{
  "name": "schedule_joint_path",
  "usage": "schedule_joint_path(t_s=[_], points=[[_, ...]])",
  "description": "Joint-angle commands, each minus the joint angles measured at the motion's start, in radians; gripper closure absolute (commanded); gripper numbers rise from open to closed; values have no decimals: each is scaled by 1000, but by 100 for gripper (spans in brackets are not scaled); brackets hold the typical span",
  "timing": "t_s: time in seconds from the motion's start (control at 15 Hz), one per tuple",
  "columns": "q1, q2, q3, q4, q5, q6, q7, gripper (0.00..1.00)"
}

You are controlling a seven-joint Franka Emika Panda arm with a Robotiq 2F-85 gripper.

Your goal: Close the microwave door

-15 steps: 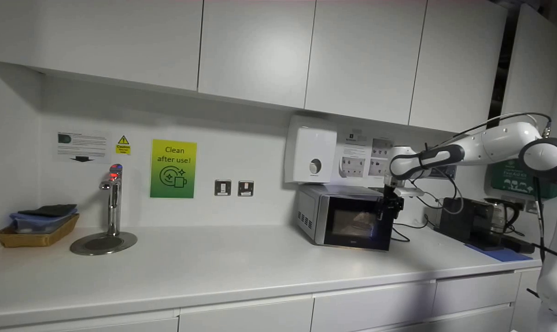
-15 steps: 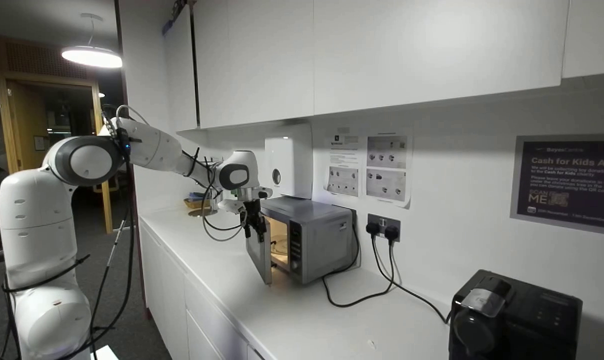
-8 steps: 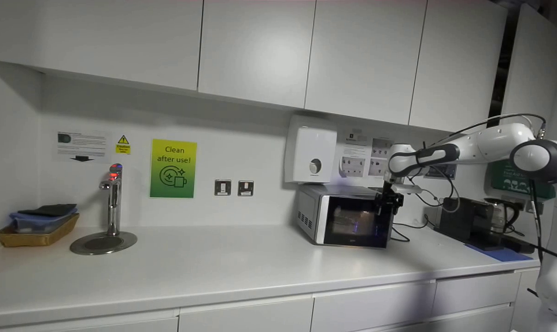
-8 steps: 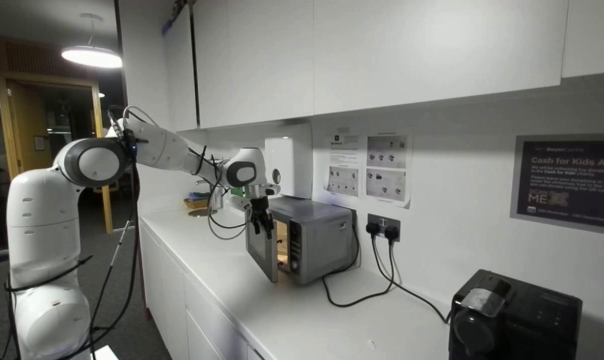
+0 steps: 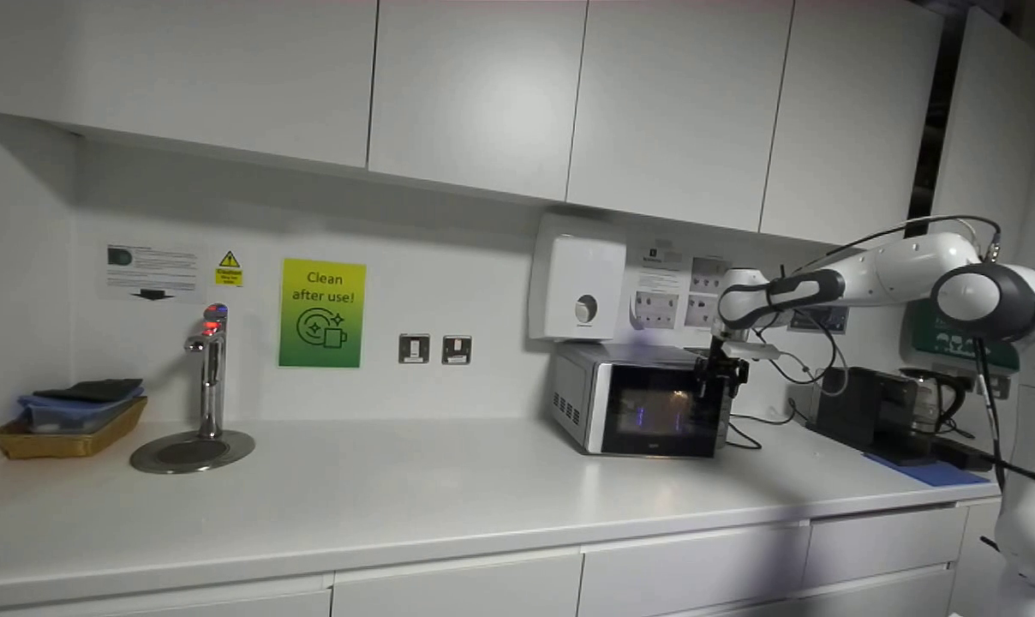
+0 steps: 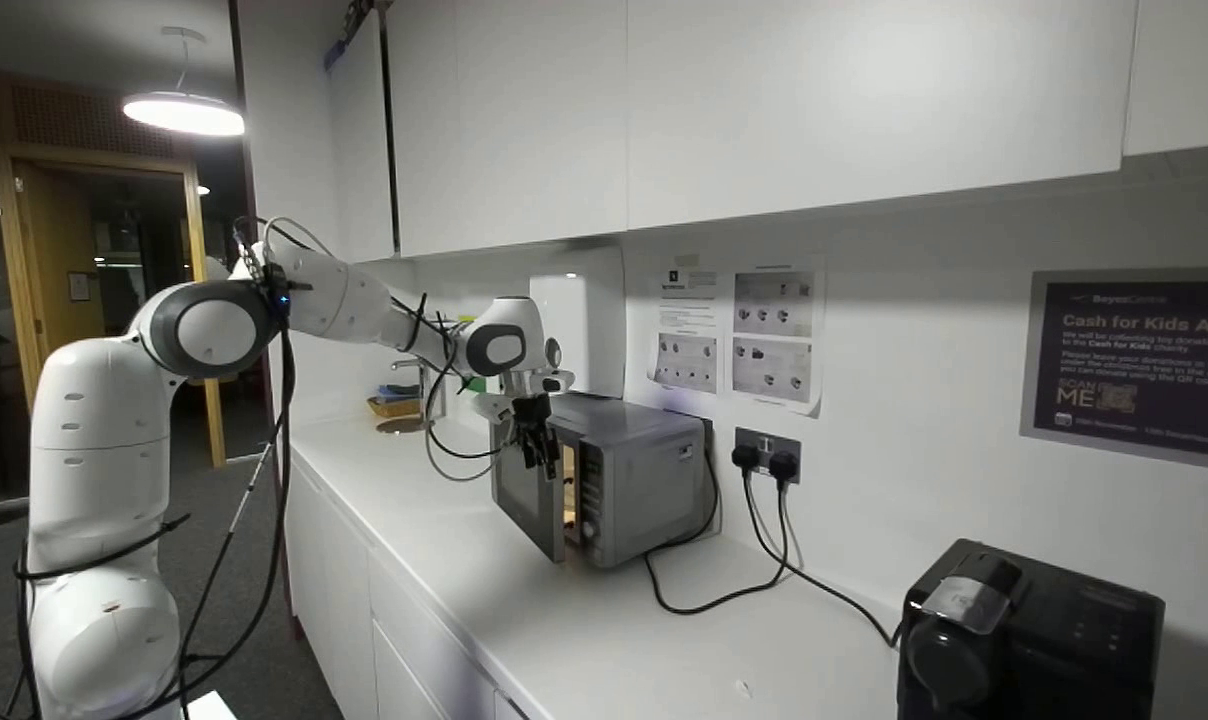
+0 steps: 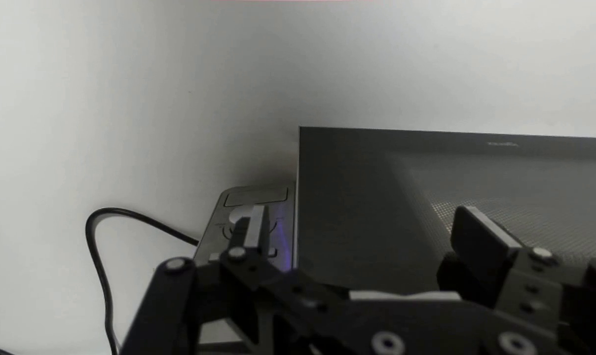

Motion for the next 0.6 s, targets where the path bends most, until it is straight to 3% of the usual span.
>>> schedule_joint_path(t_s=[0.0,0.53], points=[[-9,46,-8,59,-17,30,35,0],[-2,84,-20,99,-17,54,44,0]])
